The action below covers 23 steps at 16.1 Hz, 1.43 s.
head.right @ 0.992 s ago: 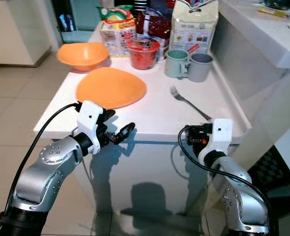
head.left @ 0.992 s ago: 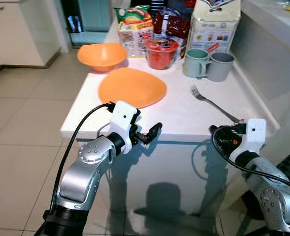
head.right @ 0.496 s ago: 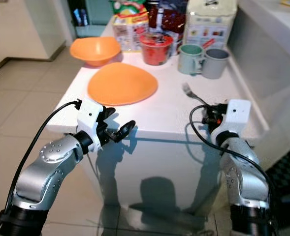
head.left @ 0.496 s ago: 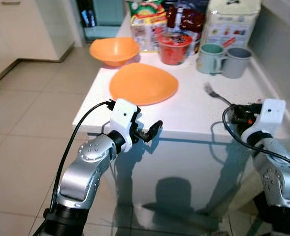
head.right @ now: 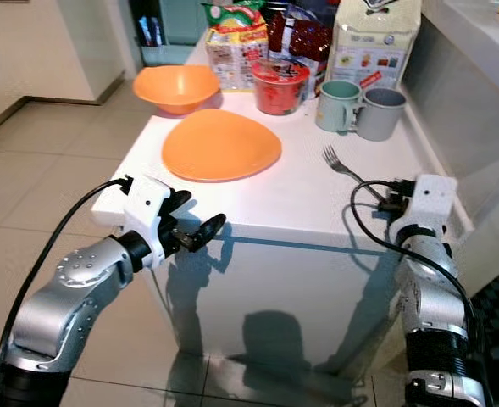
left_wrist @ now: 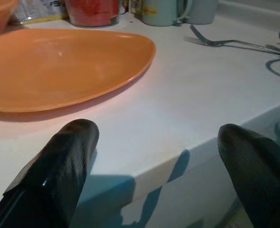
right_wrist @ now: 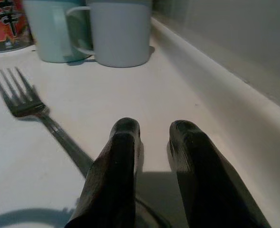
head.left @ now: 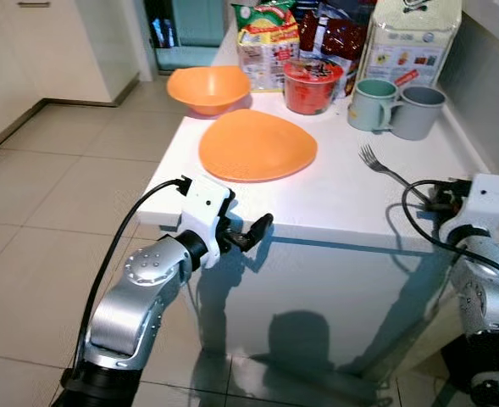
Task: Setting the table
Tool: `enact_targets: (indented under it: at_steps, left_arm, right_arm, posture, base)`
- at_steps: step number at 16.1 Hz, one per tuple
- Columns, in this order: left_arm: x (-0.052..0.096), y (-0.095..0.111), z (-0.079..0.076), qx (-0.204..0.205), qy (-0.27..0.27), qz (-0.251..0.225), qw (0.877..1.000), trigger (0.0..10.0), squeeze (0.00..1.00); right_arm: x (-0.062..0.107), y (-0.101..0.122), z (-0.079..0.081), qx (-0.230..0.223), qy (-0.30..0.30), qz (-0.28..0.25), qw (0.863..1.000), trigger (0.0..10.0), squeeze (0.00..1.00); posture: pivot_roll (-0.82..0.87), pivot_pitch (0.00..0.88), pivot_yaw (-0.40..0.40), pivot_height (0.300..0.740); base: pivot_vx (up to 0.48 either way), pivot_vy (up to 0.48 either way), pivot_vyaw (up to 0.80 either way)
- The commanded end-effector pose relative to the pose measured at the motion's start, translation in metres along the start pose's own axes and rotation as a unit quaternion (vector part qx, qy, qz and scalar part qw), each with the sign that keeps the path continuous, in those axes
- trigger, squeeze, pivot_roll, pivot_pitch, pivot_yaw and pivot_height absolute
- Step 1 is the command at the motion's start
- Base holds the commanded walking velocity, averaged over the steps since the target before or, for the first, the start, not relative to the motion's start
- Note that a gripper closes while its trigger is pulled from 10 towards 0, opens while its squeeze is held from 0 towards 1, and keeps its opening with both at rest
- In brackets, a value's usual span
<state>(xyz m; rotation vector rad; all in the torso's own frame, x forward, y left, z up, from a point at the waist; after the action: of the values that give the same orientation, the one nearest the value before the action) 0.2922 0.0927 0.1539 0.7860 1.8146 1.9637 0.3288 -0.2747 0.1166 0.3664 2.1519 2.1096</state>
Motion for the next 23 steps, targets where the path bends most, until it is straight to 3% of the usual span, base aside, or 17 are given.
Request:
enact_targets:
  at_steps: [1,2,4,6,7,10,12,13,14,23]
  left_arm:
    - [0.002,0.003,0.001,-0.002,0.001,-0.001,1.000,10.0,0.00]
    - [0.001,0.003,0.001,-0.002,0.000,-0.001,1.000,10.0,0.00]
    - [0.000,0.004,-0.001,-0.003,-0.002,-0.001,1.000,10.0,0.00]
    - [0.000,0.005,-0.001,-0.003,-0.005,0.001,1.000,10.0,0.00]
    - [0.000,0.004,-0.001,-0.004,-0.005,0.002,1.000,10.0,0.00]
    - [-0.002,0.005,-0.001,-0.004,-0.004,0.002,1.000,10.0,0.00]
    - [-0.002,0.004,0.000,-0.005,-0.003,0.002,1.000,10.0,0.00]
    - [-0.002,0.004,0.000,-0.005,-0.002,0.001,1.000,10.0,0.00]
    - [-0.002,0.004,-0.001,-0.004,-0.002,0.001,1.000,10.0,0.00]
    - [-0.002,0.004,-0.001,-0.004,-0.002,0.001,1.000,10.0,0.00]
  right_arm:
    - [0.030,-0.078,0.028,0.001,0.065,0.160,0.985,10.0,0.00]
    - [0.044,-0.090,0.051,-0.003,0.116,0.182,0.976,10.0,0.00]
    - [0.065,-0.105,0.077,-0.021,0.172,0.220,0.960,10.0,0.00]
    - [0.079,-0.109,0.087,-0.066,0.188,0.268,0.943,10.0,0.00]
    - [0.081,-0.104,0.088,-0.082,0.188,0.270,0.941,10.0,0.00]
    - [0.067,-0.071,0.087,-0.081,0.185,0.214,0.956,10.0,0.00]
    - [0.057,-0.034,0.094,-0.074,0.197,0.157,0.965,10.0,0.00]
    - [0.054,-0.006,0.098,-0.057,0.206,0.117,0.970,10.0,0.00]
    - [0.053,0.014,0.099,-0.037,0.215,0.082,0.972,10.0,1.00]
    - [0.053,0.014,0.099,-0.037,0.215,0.082,0.972,10.0,1.00]
  posture:
    - [0.06,0.060,0.047,0.740]
    - [0.06,0.063,0.047,0.740]
    - [0.05,0.062,0.050,0.740]
    - [0.05,0.062,0.049,0.740]
    - [0.04,0.062,0.047,0.740]
    - [0.04,0.055,0.043,0.740]
    - [0.04,0.053,0.039,0.740]
    - [0.04,0.052,0.036,0.740]
    - [0.03,0.049,0.031,0.740]
    - [0.03,0.049,0.031,0.740]
  base:
    - [0.000,0.000,0.00]
    - [0.000,0.000,0.00]
    - [0.000,0.000,0.00]
    - [0.000,0.000,0.00]
    - [0.000,0.000,0.00]
    - [0.000,0.000,0.00]
    - [0.000,0.000,0.00]
    - [0.000,0.000,0.00]
    - [0.000,0.000,0.00]
    - [0.000,0.000,0.00]
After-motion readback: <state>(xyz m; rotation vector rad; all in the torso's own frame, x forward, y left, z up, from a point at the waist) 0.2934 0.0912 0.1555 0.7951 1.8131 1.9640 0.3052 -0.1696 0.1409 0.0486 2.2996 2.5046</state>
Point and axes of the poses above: a point about 5 cm out from each wrist's last joint towards the gripper, its own x axis pointing back from the gripper into the wrist, its own y axis along the axis of the wrist's last joint, z = x × y, the point moved 2 cm from there along -x, pointing out of the wrist towards the gripper, and after that the axes turned 1 degree about -x, right-handed, at the moved point
